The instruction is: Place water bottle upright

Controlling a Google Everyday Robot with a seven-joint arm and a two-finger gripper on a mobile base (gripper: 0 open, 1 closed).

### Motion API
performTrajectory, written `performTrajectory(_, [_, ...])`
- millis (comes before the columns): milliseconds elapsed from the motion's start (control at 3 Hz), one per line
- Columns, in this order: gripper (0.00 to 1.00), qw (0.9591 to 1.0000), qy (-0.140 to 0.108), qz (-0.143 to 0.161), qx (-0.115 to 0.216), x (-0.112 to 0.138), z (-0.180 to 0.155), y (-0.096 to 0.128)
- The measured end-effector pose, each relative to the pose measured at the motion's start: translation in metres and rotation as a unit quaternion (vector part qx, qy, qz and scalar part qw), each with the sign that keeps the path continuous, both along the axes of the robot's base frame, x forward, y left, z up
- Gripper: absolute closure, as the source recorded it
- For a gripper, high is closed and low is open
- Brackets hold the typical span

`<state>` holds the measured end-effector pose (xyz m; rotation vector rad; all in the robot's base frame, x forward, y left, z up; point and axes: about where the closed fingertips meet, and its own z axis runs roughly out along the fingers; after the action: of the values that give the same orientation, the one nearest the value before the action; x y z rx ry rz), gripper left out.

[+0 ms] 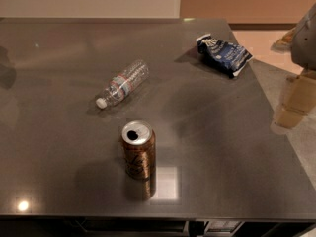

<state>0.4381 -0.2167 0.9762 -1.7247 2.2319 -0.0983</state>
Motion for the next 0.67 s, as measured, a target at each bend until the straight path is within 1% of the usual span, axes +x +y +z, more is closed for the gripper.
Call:
performTrajectory(333, [0.00, 1.0000, 0.000, 0.000, 0.000, 0.000, 0.000, 0.000])
performTrajectory(667, [0.00, 0.9997, -0.005, 0.024, -0.003, 0.011, 0.007, 0.005])
